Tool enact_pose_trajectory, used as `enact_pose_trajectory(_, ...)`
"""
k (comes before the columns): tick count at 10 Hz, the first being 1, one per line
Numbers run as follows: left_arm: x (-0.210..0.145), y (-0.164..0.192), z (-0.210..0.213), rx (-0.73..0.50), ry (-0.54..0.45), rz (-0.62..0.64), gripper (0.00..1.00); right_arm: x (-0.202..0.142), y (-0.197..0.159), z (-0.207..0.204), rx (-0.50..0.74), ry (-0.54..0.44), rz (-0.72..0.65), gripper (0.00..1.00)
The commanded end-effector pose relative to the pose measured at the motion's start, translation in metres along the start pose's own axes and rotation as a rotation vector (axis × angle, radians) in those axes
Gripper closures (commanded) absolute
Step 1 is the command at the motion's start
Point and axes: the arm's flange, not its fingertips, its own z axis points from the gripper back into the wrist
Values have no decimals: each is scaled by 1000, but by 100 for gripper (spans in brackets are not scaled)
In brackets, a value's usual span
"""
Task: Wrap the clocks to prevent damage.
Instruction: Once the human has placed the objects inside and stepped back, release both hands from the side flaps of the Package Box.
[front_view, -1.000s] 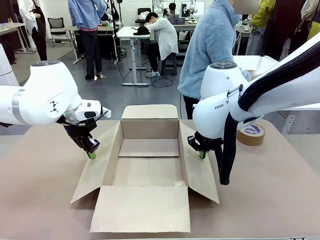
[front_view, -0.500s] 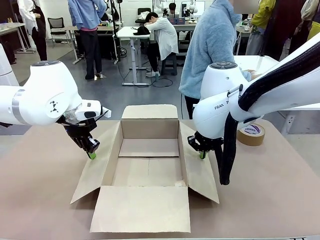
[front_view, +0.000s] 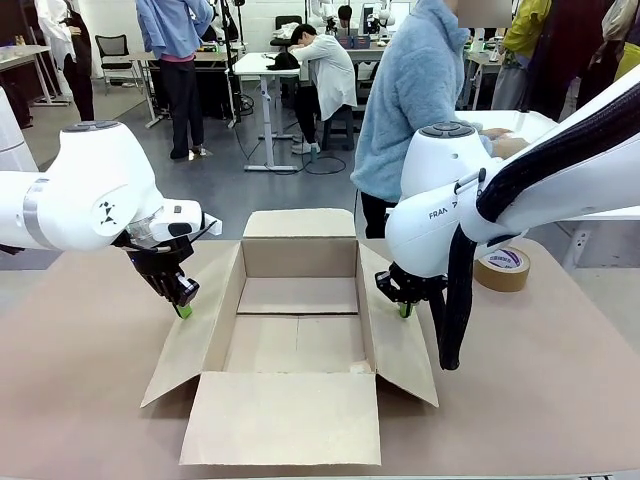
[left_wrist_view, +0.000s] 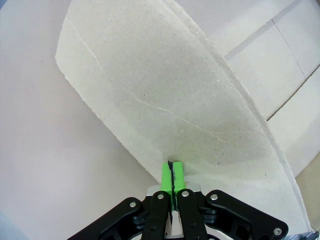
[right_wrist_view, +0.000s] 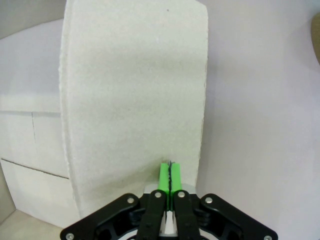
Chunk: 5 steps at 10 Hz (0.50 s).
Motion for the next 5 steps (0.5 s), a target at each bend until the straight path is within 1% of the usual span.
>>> enact_pose_trajectory(1,-1,0,-1,-2,9,-2,100,-1,1,-1,-22,-8,-11,99)
enact_pose_trajectory(5,-1,0,-1,-2,9,-2,100,-1,1,-1,-22,-8,-11,99)
